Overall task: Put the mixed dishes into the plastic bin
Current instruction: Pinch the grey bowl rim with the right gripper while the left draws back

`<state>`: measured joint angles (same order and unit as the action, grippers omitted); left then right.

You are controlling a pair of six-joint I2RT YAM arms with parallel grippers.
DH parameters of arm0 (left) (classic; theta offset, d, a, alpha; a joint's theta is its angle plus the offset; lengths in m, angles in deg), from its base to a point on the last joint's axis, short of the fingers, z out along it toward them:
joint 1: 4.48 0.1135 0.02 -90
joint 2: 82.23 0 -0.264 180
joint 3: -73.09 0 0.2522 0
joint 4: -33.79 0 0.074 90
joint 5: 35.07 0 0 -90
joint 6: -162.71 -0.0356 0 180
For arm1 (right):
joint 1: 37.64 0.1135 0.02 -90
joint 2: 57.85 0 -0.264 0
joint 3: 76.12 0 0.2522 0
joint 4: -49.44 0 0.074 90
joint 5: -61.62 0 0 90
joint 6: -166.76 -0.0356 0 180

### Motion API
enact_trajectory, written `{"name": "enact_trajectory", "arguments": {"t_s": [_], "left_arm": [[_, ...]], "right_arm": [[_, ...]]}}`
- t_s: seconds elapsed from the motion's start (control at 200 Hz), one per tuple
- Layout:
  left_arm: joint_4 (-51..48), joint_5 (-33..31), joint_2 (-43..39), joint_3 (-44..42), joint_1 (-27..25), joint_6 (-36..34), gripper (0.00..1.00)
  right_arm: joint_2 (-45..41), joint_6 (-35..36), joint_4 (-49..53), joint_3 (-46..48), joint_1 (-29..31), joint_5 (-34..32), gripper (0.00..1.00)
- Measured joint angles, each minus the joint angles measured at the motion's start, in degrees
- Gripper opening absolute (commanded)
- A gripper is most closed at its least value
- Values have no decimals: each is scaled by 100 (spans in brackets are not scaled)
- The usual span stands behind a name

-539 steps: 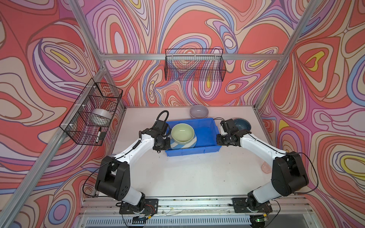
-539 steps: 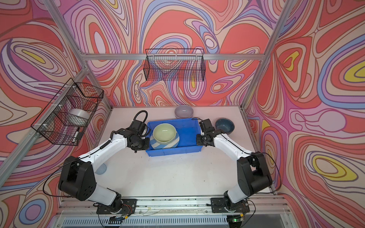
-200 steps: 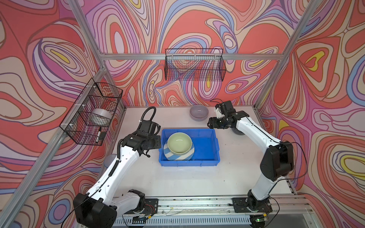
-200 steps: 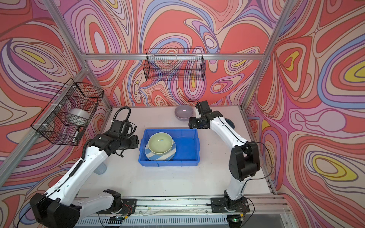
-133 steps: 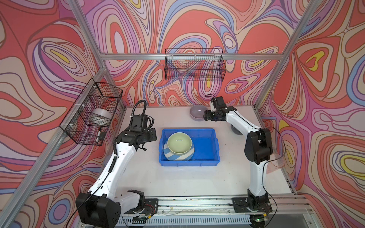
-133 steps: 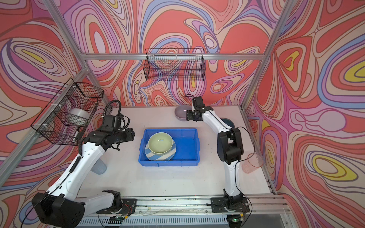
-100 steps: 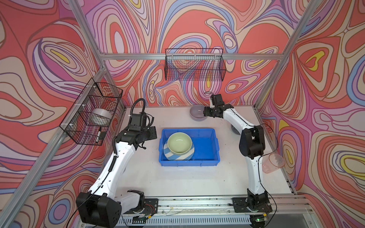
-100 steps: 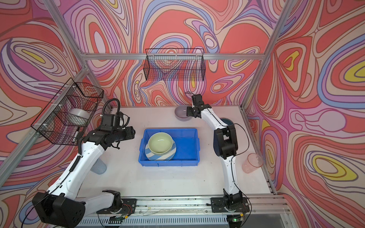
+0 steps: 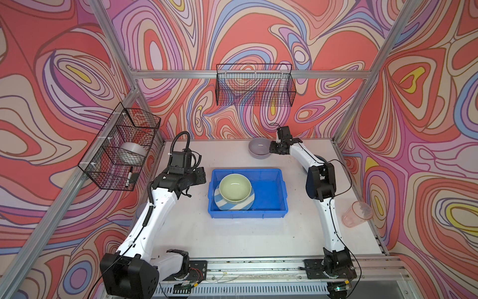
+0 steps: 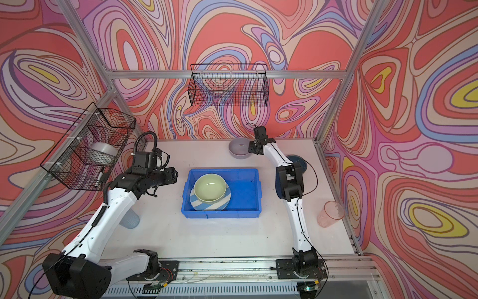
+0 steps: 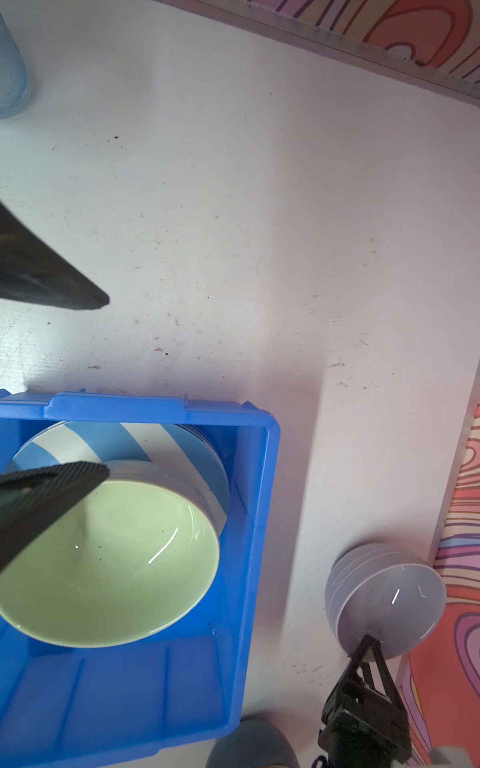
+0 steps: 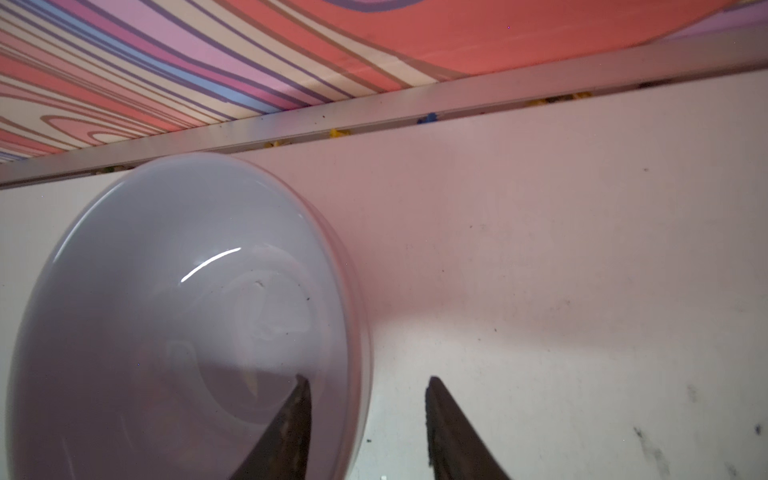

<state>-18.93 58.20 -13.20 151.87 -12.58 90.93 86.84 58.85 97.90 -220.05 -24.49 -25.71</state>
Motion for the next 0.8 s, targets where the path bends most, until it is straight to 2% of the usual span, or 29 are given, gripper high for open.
{"name": "enact_trajectory", "arguments": {"t_s": [0.391,0.586,0.796], "left_arm": [[-4,284,210,0,151,22,62],[-4,321,210,0,179,44,61],[-4,345,210,0,179,44,61]], "right_arm": [[24,-22,203,-87,4,317,25],[24,-11,367,-109,-46,420,13],[24,-35,584,-72,-87,599,6]]}}
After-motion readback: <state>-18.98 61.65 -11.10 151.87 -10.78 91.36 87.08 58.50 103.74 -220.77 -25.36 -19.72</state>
